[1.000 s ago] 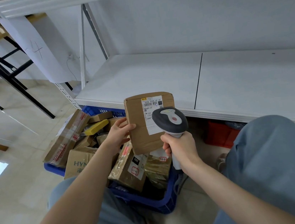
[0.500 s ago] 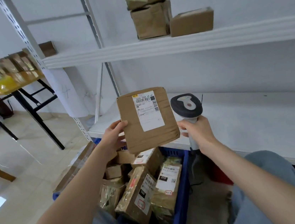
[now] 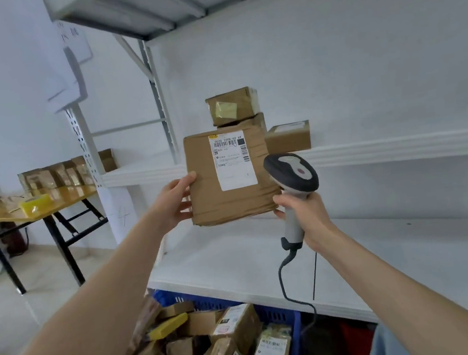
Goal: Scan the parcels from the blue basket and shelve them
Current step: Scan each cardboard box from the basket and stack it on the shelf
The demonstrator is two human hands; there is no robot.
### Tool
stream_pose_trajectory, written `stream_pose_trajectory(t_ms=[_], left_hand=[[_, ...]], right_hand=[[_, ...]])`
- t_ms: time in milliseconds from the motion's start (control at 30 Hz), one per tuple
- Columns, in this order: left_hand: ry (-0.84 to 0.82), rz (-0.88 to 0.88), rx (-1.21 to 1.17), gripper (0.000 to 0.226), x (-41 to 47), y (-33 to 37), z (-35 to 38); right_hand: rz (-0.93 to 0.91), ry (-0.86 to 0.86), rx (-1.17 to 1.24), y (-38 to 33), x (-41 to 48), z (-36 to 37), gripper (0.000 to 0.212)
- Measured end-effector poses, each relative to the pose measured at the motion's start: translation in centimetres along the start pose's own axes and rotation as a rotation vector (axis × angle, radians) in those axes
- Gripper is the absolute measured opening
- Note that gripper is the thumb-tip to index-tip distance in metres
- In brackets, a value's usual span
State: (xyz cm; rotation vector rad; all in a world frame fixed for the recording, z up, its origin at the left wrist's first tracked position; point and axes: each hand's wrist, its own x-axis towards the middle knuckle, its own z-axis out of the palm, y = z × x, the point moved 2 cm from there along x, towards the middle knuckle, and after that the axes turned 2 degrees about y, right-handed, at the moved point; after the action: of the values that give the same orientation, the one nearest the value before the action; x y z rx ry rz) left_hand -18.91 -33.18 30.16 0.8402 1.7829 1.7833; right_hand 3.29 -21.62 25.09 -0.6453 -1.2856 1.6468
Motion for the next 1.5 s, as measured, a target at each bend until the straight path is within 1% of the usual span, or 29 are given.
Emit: stream_pose_trajectory(t_ms=[100, 200, 300, 333, 433, 500, 567, 633, 700, 800, 867, 933, 1000, 1033, 1100, 1167, 1233, 1333, 1400, 1433, 1500], left_hand=[[-0.021, 0.080, 0.002, 0.023, 0.1, 3.7, 1.8], [-0.077, 0.156, 0.037, 0.014, 0.2, 7.1, 4.6], [-0.100, 0.233, 0.041, 0.015, 0.8, 10.1, 8.1], [-0.107, 0.258, 0.046, 0.015, 1.0, 11.2, 9.4], [-0.149, 0.309, 0.083, 0.004, 2.1, 13.9, 13.3], [-0.197, 0.335, 0.150, 0.004, 3.3, 15.1, 15.7], [-0.238, 0.349, 0.236, 0.021, 4.6, 15.7, 17.4], [-0.233, 0.345, 0.288, 0.028, 6.1, 15.5, 18.4], [-0.195, 0.328, 0.298, 0.027, 7.8, 14.9, 18.8], [-0.135, 0.283, 0.295, 0.014, 9.6, 13.5, 19.2], [-0.123, 0.264, 0.265, 0.012, 10.4, 12.7, 19.4], [-0.124, 0.233, 0.241, 0.017, 11.2, 12.0, 19.3], [-0.128, 0.205, 0.239, 0.024, 11.6, 11.5, 19.2], [-0.130, 0.189, 0.252, 0.031, 11.8, 11.3, 19.2], [-0.088, 0.141, 0.305, 0.053, 12.0, 10.6, 19.1], [-0.046, 0.042, 0.353, 0.072, 11.8, 9.5, 19.0], [-0.074, -0.056, 0.321, 0.083, 11.6, 8.4, 19.2], [-0.112, -0.070, 0.198, 0.090, 12.0, 7.6, 19.8], [-0.133, -0.087, 0.153, 0.101, 12.7, 7.6, 20.7], [-0.146, -0.085, 0.147, 0.100, 12.7, 7.7, 21.3], [-0.127, -0.041, 0.187, 0.084, 12.9, 8.0, 22.5]], right_hand=[[-0.078, 0.023, 0.090, -3.9, 0.9, -0.5, 0.014], [-0.140, 0.055, 0.132, -7.8, 2.3, -1.6, 0.014], [-0.192, 0.110, 0.166, -11.5, 3.6, -3.3, 0.015], [-0.204, 0.133, 0.180, -12.7, 4.1, -4.0, 0.014], [-0.208, 0.215, 0.218, -15.7, 6.0, -6.0, 0.018], [-0.187, 0.266, 0.218, -16.9, 7.4, -7.1, 0.017], [-0.165, 0.295, 0.202, -17.5, 8.6, -7.6, 0.014], [-0.153, 0.306, 0.187, -17.8, 9.9, -7.8, 0.015], [-0.143, 0.319, 0.177, -17.8, 11.2, -7.8, 0.014], [-0.123, 0.328, 0.150, -17.8, 13.0, -7.3, 0.015], [-0.110, 0.324, 0.110, -17.6, 13.9, -6.9, 0.015], [-0.095, 0.318, 0.066, -17.1, 14.6, -6.5, 0.018], [-0.085, 0.319, 0.038, -16.5, 15.1, -6.4, 0.027], [-0.083, 0.319, 0.027, -16.2, 15.4, -6.3, 0.031], [-0.076, 0.321, -0.004, -15.7, 15.7, -6.2, 0.038], [-0.065, 0.333, -0.046, -15.3, 16.0, -6.1, 0.041], [-0.057, 0.343, -0.067, -14.9, 16.2, -6.1, 0.041], [-0.050, 0.357, -0.068, -14.6, 16.4, -6.6, 0.037], [-0.057, 0.372, -0.073, -14.8, 16.6, -7.3, 0.034], [-0.062, 0.382, -0.074, -15.0, 16.7, -7.6, 0.034], [-0.066, 0.401, -0.084, -15.4, 17.0, -8.6, 0.034]])
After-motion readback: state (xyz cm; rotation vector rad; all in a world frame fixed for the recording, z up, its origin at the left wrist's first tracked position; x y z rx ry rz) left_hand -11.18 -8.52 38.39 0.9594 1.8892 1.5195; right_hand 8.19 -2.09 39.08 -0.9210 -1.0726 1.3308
